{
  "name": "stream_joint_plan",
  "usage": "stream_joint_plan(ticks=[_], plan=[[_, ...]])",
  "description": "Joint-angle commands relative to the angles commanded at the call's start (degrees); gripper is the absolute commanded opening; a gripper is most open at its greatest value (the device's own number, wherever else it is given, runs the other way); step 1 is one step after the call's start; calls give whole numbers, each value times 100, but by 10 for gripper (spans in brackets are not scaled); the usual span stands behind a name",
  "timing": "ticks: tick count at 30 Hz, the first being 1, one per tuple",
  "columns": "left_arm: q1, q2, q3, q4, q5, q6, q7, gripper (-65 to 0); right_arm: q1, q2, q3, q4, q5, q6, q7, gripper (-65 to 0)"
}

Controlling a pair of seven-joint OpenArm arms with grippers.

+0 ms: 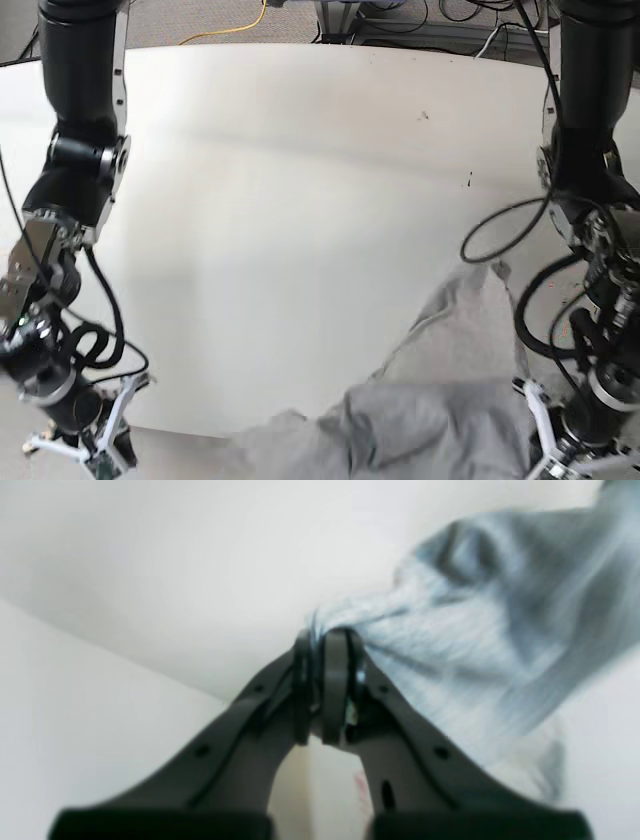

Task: Layout the t-shirt on the table in an organized manner, then fold the t-shirt properly
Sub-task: 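Lift the shirt high with both grippers and shake it out, then lower the shirt onto the table, left gripper still holding a corner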

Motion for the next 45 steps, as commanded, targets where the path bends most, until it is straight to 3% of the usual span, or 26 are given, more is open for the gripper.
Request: stream_joint_plan(ticks=[2, 11, 15, 20, 24, 29, 31, 34, 37, 45], plan=[[527, 123, 0, 53, 0, -145, -9, -650, -554, -79, 237, 132, 9, 0, 9, -647], [2725, 642, 18, 88, 9, -145, -18, -650, -2699, -308, 765, 290, 0, 0, 818, -647], [3393, 826, 70, 79, 9, -145, -18, -650, -3244, -360, 826, 290, 9, 0, 1011, -644], [4044, 835, 396, 79, 35, -145, -18, -650, -3508, -686, 844, 264, -53, 0, 1011, -642], [4484, 835, 484, 79, 26, -145, -18, -650, -3587, -756, 844, 149, -53, 0, 1011, -633], [4888, 835, 536, 79, 26, -145, -18, -650, -3560, -1011, 862, -105, -53, 0, 1011, -495], [5090, 818, 642, 79, 44, -145, -18, -650, -3560, -1160, 967, -193, -53, 0, 1011, -368], [5319, 818, 695, 79, 44, -145, -18, -650, -3560, -1354, 1020, -229, -53, 0, 1020, -235], [5433, 818, 659, 79, 44, -145, -18, -650, -3578, -1495, 1002, -229, -44, 0, 1011, -147], [5477, 818, 651, 79, 35, -145, -18, -650, -3780, -2066, 659, -202, 9, 0, 809, -46]])
